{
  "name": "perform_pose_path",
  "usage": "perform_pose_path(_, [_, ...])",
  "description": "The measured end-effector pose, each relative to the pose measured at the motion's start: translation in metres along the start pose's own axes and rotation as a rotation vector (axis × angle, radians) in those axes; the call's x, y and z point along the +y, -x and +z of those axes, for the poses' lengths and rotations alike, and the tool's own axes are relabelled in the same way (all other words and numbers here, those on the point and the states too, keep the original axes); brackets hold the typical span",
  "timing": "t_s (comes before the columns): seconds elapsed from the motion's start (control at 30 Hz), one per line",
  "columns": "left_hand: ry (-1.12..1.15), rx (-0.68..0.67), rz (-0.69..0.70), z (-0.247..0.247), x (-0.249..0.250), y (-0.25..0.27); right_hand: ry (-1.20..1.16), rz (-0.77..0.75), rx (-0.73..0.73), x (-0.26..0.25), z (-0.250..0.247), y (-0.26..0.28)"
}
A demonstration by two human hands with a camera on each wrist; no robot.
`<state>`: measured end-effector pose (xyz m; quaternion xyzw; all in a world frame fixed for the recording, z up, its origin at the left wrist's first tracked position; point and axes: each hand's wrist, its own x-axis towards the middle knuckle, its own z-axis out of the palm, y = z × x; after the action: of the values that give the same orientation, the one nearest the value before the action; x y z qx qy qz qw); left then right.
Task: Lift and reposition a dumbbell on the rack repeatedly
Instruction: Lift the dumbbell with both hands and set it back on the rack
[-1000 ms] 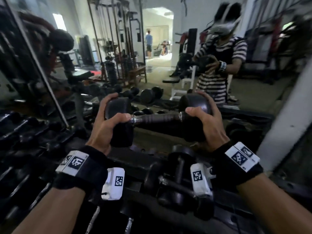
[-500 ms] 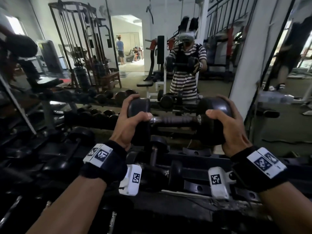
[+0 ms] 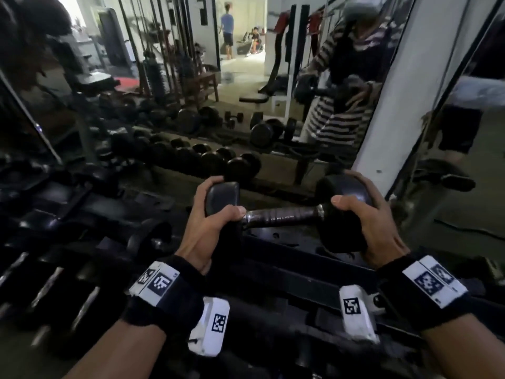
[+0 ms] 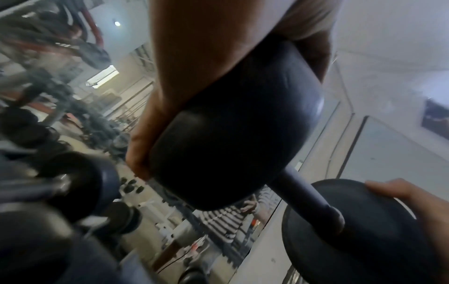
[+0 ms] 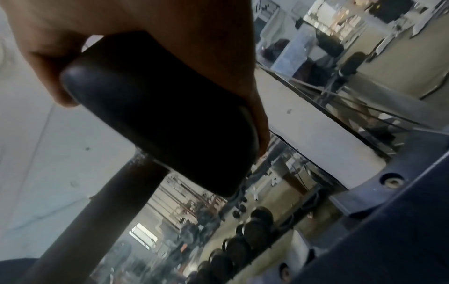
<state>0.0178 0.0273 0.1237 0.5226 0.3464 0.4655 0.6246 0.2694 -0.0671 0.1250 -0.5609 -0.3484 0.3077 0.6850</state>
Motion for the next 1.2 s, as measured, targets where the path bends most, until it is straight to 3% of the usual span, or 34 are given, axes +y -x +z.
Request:
perform_pose_path(0.3, [0.075,0.351,-0.191,0.045,-0.09,0.057,0.187,0.226,-0.216,0.068,-0.048,-0.026])
perform_pose_path(0.43, [0.164,0.47,-0.287,0.05,-0.115,0.071,0.304,0.283,-0.351,0.081,-0.043,-0.042])
perform_pose_path(0.6, [0.276,0.667,-0.309,0.063,-0.138,0.081,0.428,0.293,-0.576,0.084,-0.015,-0.082])
perform_pose_path(0.8, [0.374,0.762,-0.375,0.068,-0.162,0.069,0.544,0.275,-0.763,0.104,0.027,-0.128])
perform_pose_path(1.03, [0.432,0.786,-0.515,0.054,-0.181,0.048,0.64,0.237,-0.819,0.148,0.055,-0.154])
perform_pose_path(1.2, [0.375,0.768,-0.543,0.046,-0.185,0.04,0.687,0.232,-0.837,0.157,0.066,-0.166])
